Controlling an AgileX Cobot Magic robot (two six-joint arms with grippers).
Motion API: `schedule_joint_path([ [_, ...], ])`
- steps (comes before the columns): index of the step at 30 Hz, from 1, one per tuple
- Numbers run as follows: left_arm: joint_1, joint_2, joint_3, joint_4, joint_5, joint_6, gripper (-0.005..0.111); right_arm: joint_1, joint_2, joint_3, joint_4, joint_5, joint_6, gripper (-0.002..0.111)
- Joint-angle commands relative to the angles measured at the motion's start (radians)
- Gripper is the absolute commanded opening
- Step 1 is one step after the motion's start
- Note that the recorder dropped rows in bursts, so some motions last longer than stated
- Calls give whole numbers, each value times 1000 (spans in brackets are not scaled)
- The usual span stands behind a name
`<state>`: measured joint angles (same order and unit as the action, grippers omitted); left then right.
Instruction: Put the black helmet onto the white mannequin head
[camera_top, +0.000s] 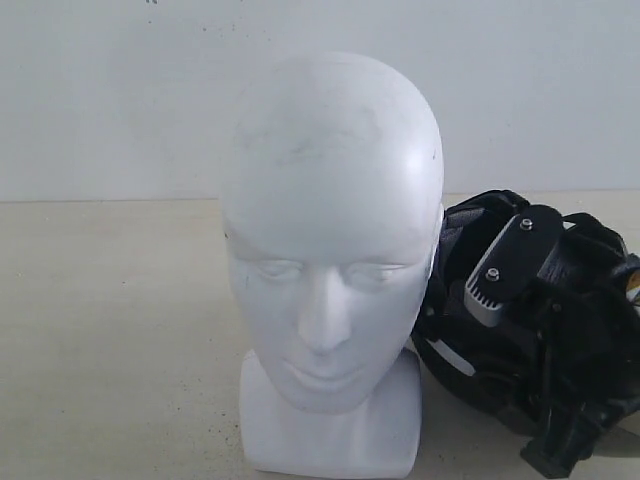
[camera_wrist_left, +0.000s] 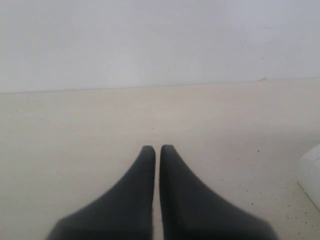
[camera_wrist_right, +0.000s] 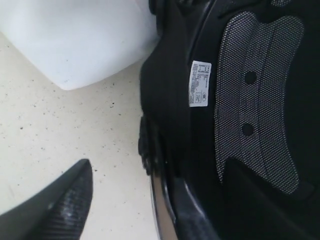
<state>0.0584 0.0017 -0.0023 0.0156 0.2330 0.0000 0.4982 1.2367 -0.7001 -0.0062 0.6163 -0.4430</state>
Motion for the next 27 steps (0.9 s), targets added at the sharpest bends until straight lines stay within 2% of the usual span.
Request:
schedule_joint_path([
  [1, -5, -2, 2, 0, -1, 8, 4, 0, 20, 5, -31, -36, -3, 69],
  [16, -5, -2, 2, 0, -1, 8, 4, 0, 215, 5, -33, -186, 13, 68],
  [17, -5, -2, 2, 0, -1, 8, 4, 0, 220, 5, -33, -188, 23, 66],
  [19, -5, -2, 2, 0, -1, 8, 4, 0, 222, 0, -41, -188, 41, 52],
  [20, -5, -2, 2, 0, -1, 8, 4, 0, 217, 0, -57, -192, 56, 41],
  [21, -5, -2, 2, 0, -1, 8, 4, 0, 208, 0, -99, -190, 83, 16],
  [22, -5, -2, 2, 0, -1, 8, 4, 0, 200, 0, -130, -182, 103, 5],
  [23, -5, -2, 2, 0, -1, 8, 4, 0, 193, 0, -170, -174, 129, 0],
  [27, -5, -2, 2, 0, -1, 8, 4, 0, 159, -1, -407, -119, 324, 0],
])
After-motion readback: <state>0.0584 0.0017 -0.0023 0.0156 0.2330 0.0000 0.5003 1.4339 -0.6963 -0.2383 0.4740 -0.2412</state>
